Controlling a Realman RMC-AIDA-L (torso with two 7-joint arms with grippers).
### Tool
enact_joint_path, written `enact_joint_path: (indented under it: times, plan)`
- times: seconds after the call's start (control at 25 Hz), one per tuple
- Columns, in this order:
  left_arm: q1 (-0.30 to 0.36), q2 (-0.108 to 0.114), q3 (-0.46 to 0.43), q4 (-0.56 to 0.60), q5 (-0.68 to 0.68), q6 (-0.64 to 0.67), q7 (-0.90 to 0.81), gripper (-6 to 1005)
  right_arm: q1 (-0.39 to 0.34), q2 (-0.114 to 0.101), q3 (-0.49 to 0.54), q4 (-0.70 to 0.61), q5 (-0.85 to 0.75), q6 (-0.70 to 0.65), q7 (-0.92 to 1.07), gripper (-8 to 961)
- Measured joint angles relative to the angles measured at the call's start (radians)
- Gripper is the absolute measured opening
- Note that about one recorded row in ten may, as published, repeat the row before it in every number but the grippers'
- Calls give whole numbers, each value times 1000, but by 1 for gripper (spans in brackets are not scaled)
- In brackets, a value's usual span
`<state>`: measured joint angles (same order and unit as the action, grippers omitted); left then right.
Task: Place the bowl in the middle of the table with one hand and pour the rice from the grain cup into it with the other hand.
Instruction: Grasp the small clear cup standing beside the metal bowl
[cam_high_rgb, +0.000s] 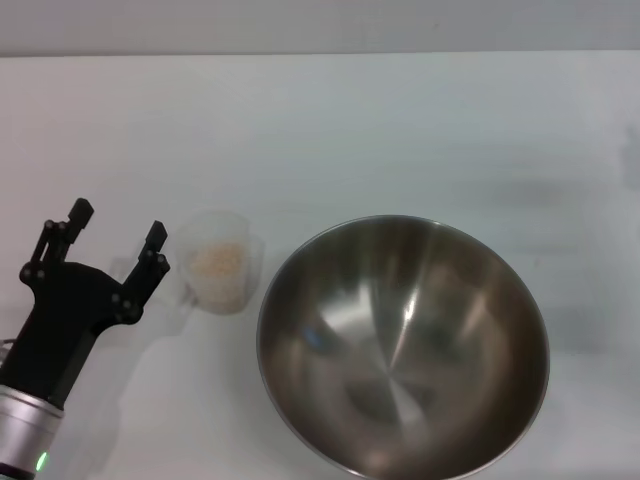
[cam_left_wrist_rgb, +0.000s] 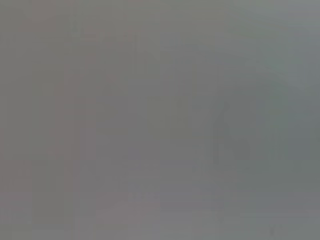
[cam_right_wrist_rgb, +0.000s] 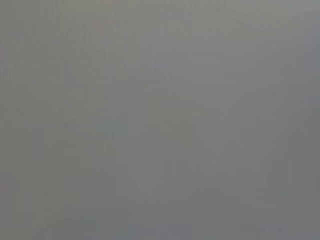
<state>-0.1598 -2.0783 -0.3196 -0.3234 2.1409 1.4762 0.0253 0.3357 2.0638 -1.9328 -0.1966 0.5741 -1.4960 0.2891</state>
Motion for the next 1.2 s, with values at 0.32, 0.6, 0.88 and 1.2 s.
enact_joint_path:
  times: [0.32,0.6,0.88,1.2]
  plan:
    - [7,3,8,0,3,-80,-21,749,8,-4,0,3,-1,4,-3,421]
    - [-1,3,11,0,4,-137,-22,748,8,-6,0,4,-2,4,-3,422]
    - [-15,3,6,3,-2,-173,-18,746,8,-6,0,5,-2,3,0,422]
    - [-45,3,-16,9,-5,-229,-14,745,5,-4,0,5,-2,2,2,421]
